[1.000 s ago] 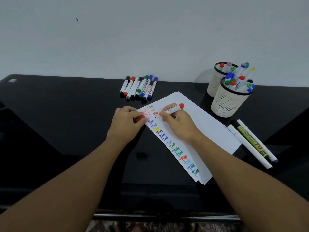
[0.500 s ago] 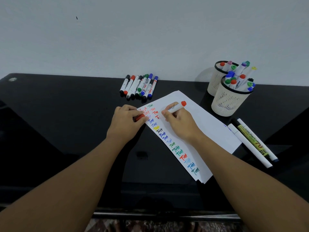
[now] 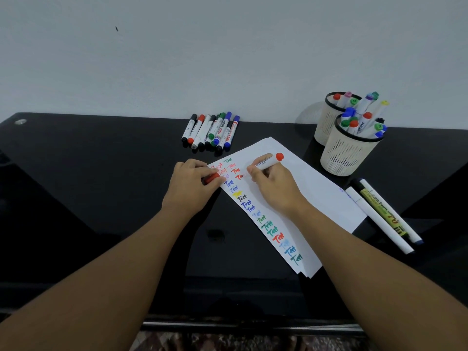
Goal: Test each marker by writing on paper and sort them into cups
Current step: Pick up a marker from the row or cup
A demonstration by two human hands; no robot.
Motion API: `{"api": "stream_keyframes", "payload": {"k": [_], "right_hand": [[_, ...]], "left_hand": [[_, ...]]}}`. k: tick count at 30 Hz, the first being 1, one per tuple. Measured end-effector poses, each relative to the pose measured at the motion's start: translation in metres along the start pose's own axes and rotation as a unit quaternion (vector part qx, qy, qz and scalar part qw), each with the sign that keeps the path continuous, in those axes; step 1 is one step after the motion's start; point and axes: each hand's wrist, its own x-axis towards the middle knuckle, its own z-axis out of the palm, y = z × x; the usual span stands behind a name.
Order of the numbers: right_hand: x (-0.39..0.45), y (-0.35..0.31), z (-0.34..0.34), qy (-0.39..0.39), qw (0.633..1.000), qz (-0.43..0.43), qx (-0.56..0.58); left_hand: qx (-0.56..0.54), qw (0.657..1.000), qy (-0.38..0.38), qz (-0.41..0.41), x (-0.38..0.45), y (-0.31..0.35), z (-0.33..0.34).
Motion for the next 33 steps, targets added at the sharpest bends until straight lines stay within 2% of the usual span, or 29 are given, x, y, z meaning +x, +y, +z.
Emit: {"api": "stream_keyframes", "payload": {"k": [8, 14, 20, 29, 33], "right_hand": [[-0.0004, -0.0003, 0.0002, -0.002, 1.000, -0.019, -0.014], [0.0006, -0.0006, 0.0001, 0.001, 1.000, 0.008, -0.013], [0.0000, -0.0020, 0.0003, 0.003, 0.999, -0.026, -0.018], [-0.0016, -0.0030, -0.0004, -0.005, 1.000, -0.004, -0.012], [-0.0004, -0.0023, -0.0016, 0.026, 0.999, -0.022, 0.019]], "left_hand": [[0.005, 1.000, -0.002, 0.002, 0.0000, 0.0008, -0.0003], [0.009, 1.000, -0.002, 0.001, -0.0003, 0.0019, -0.0010], [0.006, 1.000, 0.000, 0.005, -0.0004, 0.0011, -0.0009], [0.009, 1.000, -0.002, 0.002, -0.0013, 0.0026, -0.0015], [0.000, 1.000, 0.003, 0.004, -0.0031, 0.0029, -0.0009]]}}
